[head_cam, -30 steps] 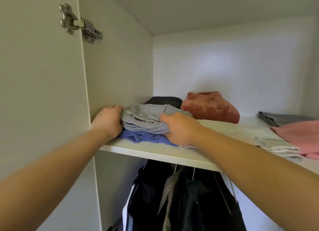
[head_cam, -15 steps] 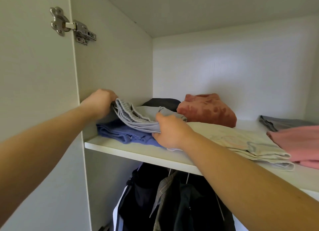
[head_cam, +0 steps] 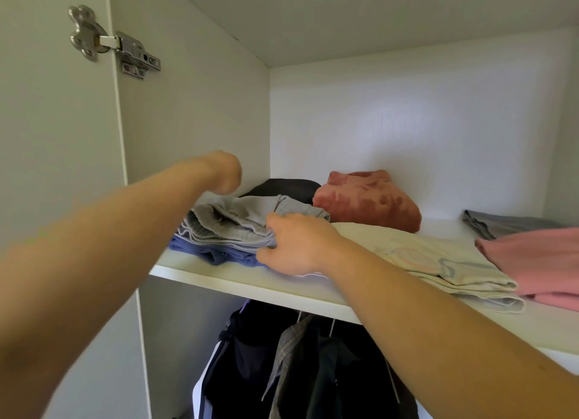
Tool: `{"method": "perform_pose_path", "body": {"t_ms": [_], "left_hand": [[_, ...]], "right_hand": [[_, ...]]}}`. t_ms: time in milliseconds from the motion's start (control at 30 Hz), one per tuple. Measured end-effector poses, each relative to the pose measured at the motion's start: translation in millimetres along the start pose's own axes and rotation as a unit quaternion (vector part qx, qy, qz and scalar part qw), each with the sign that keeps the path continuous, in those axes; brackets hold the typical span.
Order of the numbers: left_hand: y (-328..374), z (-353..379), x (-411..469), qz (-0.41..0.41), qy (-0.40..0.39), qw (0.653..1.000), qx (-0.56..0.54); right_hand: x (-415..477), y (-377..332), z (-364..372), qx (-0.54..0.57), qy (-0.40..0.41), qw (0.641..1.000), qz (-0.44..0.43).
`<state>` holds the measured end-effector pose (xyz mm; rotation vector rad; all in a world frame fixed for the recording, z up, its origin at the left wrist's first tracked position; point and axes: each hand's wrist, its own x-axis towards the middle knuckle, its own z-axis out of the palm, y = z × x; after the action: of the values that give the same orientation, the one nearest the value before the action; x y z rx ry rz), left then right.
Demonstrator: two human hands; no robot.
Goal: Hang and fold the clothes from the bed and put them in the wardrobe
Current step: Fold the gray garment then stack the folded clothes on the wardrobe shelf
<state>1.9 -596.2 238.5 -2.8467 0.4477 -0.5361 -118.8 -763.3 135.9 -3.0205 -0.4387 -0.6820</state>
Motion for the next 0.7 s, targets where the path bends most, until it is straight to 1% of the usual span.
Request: {"method": "perform_pose_path", "body": {"t_ms": [133,200,267,333,400,433,467,500,533,567,600,633,667,700], "left_hand": [[21.3,35.9,10.8,0.03,-0.064,0.988,-0.137],[17.8,59.3,6.9,0.038,-0.11,0.978,-0.172],[8.6,80.1,0.3,0.043,-0.146,0.968,-0.197],[0.0,84.1,-3.3,0.045,-0.154,0.959,-0.233],[-5.3,74.7,-1.6,0.049,-0.154,0.951,-0.264],[-7.1,69.3,-1.0,0.049,-0.141,0.95,-0.275],[-7.4,66.4,-0.2,0.042,-0.119,0.95,-0.285],[-7.2,67.9,2.1,0.03,-0.104,0.951,-0.289],[-7.3,73.6,3.6,0.014,-0.109,0.952,-0.285],[-6.7,80.3,3.5,-0.012,-0.134,0.952,-0.274],[-5.3,86.5,1.8,-0.037,-0.166,0.951,-0.257],[-4.1,90.0,0.1,-0.047,-0.188,0.954,-0.228],[-1.8,88.4,-1.1,-0.043,-0.191,0.962,-0.19],[2.6,81.7,-2.9,-0.034,-0.177,0.973,-0.147]], "right_hand": [[1.7,3.3,-1.8,0.033,0.022,0.999,0.017],[1.4,3.6,-1.8,0.058,0.033,0.998,0.011],[2.4,2.2,-0.4,0.087,0.026,0.996,0.009],[9.7,-0.1,-3.6,0.101,0.035,0.994,0.022],[21.9,-3.2,-6.8,0.091,0.078,0.992,0.044],[27.4,-3.9,-6.0,0.081,0.089,0.991,0.056],[31.1,-4.0,-3.7,0.075,0.074,0.992,0.064],[32.2,-4.5,0.9,0.076,0.022,0.994,0.07],[31.2,-5.7,7.1,0.083,-0.052,0.992,0.077],[29.2,-6.7,11.5,0.094,-0.113,0.985,0.086],[26.9,-7.9,13.6,0.101,-0.148,0.98,0.092],[24.5,-9.1,11.9,0.108,-0.158,0.977,0.094],[21.9,-9.3,7.2,0.114,-0.154,0.977,0.094],[17.9,-8.7,0.8,0.116,-0.144,0.978,0.092]]}}
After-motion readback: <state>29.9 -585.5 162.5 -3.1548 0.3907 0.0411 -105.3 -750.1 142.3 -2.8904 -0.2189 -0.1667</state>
